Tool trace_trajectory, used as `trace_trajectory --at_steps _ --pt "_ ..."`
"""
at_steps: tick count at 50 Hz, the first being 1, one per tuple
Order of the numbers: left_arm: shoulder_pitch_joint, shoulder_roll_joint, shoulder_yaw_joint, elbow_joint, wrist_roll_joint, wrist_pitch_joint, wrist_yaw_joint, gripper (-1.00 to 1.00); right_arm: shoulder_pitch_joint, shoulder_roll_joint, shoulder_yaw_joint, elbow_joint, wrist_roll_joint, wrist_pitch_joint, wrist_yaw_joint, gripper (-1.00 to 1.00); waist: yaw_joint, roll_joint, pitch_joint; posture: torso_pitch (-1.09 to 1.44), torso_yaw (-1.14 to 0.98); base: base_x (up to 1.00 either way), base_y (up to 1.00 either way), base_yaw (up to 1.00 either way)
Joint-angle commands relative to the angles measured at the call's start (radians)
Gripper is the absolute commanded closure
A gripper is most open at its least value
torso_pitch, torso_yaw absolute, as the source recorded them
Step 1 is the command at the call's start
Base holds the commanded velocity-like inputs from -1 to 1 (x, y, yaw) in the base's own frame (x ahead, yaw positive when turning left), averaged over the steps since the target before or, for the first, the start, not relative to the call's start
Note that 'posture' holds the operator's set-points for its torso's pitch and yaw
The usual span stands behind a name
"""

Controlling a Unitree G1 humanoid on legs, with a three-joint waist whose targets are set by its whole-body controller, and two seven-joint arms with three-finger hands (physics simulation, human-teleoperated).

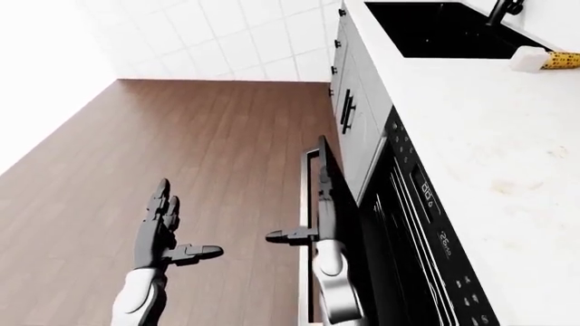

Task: Close the dishwasher door

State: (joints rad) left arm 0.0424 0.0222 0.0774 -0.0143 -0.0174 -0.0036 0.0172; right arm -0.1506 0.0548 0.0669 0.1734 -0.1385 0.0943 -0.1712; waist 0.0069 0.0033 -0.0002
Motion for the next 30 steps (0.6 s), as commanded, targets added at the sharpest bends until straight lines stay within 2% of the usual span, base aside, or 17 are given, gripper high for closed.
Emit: trace_trajectory --at_steps 1,12,16,19,30 --pt "-0.017 0.003 0.001 -0.04 -0.001 -0.03 0.0 -1.0 -0.032 0.004 0.003 -0.033 -0.002 -0.031 -0.01 -1.0 -0.001 0.002 -0.018 0.0 0.0 0.0 0.0 0.0" --pt "-0.011 0.003 0.004 -0.063 -0.005 -0.012 -0.004 -1.0 -0.16 0.042 0.021 0.07 -0.002 0.005 -0.037 -1.0 -0.002 0.006 -0.018 0.0 0.0 0.0 0.0 0.0" --pt "-0.016 0.006 0.01 -0.055 -0.008 -0.015 -0.006 -1.0 -0.24 0.05 0.014 0.193 -0.005 -0.029 -0.043 -1.0 -0.003 0.009 -0.018 0.0 0.0 0.0 0.0 0.0" --pt "-0.022 0.007 0.01 -0.038 -0.006 -0.023 -0.004 -1.0 -0.265 0.06 0.022 0.208 -0.012 -0.021 -0.039 -1.0 -0.003 0.01 -0.02 0.0 0.0 0.0 0.0 0.0" --pt "-0.026 0.009 0.013 -0.033 -0.009 -0.026 -0.002 -1.0 -0.391 0.112 0.022 0.51 -0.005 -0.18 -0.025 -1.0 -0.005 0.018 -0.02 0.0 0.0 0.0 0.0 0.0"
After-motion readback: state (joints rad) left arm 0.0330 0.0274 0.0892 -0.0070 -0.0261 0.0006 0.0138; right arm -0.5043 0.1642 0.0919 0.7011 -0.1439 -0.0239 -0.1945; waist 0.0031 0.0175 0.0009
